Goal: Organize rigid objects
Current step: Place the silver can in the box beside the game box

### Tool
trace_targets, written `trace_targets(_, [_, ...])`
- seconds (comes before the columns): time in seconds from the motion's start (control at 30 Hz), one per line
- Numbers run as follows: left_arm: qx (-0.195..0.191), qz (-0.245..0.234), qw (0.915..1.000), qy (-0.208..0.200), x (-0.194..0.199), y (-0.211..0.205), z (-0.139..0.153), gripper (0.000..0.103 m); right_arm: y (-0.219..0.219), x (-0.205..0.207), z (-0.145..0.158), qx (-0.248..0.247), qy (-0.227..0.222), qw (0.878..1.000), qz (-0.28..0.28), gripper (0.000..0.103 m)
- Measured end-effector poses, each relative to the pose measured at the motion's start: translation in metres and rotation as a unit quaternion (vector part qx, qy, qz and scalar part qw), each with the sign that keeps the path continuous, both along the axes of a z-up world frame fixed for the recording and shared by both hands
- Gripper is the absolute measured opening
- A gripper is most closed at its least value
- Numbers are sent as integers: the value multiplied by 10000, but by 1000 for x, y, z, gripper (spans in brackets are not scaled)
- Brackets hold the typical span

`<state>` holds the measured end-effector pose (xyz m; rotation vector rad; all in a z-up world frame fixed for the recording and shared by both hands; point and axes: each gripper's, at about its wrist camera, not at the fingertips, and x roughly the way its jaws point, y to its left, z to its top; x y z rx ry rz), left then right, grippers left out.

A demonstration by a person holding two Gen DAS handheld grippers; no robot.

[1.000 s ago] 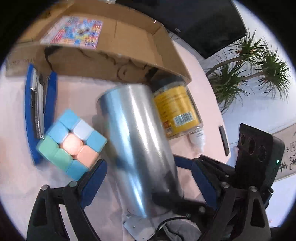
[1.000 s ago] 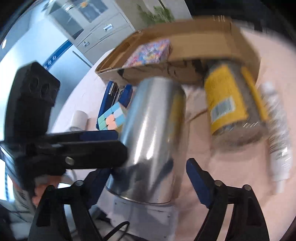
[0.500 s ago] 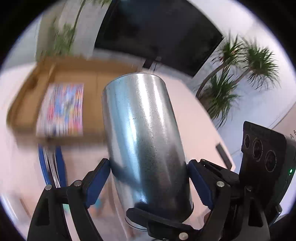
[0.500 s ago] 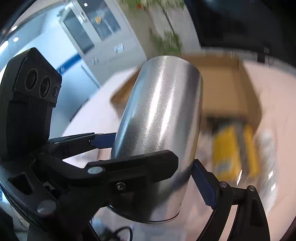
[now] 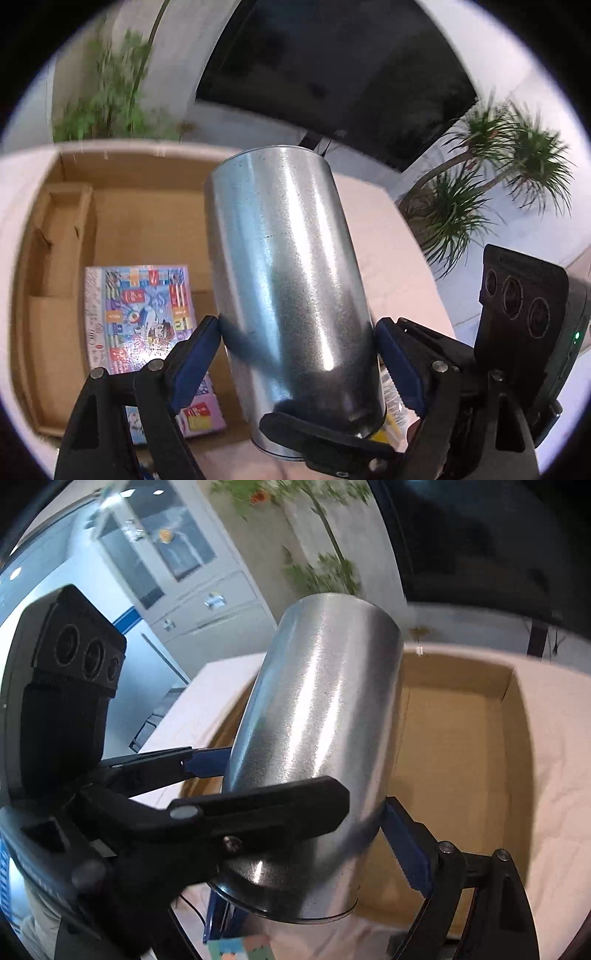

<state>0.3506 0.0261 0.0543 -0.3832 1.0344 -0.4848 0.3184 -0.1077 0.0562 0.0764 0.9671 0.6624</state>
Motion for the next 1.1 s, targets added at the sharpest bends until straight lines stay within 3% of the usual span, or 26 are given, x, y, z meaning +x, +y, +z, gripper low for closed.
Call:
trace_targets(0.1, [-18,-37,9992,394,14,2,-39,85,-2,22,-39,17,438,9990,-75,89])
trace_targets(0.23, [283,-143,9956,887,23,-8,-85,85,-4,37,-89,-73,954,9951,-245,89])
trace_targets(0.3, [155,-226,9939,1066,23,-12,-96,85,-3,34,-105,-251,1062,9934,-366,91])
trace_targets(0.37, [294,-342,9943,969,20,-18,-94,85,-1,31,-111,-358,1173,9916,-417,91])
trace_targets(0.53, [412,-446,9927,1038,10,-21,-95,85,-7,7,-87,-601,780,9949,-238,89])
trace_targets(0.6, [480,-428,9925,1040,2,-18,-94,85,-5,9,-90,-637,879,9939,-191,80])
trace_targets(0.67, [490,-389,9927,1035,-4,-11,-90,85,-8,4,-92,-567,877,9943,-210,82])
trace_targets(0.73, [580,-275,9943,857,-19,-3,-80,85,-1,4,-92,-531,1012,9933,-185,80])
trace_targets(0.8, [725,-75,9961,488,-43,8,-61,85,-10,-14,-77,-417,819,9957,-115,79])
trace_targets(0.87, [808,40,9967,44,-70,15,-40,86,-34,-45,-52,-322,390,9987,-110,88])
trace_targets(0.9, [831,82,9964,-146,-84,18,-33,86,-49,-57,-44,-258,260,9992,-160,96])
trace_targets(0.97, [847,159,9953,-439,-119,15,-24,86,-92,-84,-35,-292,0,9984,-492,100])
trace_targets(1.07, [471,80,9986,-221,-143,-6,-35,86,-136,-106,-50,-701,100,9933,-914,99])
trace_targets(1.1, [258,-58,9996,-20,-146,-19,-44,86,-143,-110,-58,-773,197,9923,-948,92])
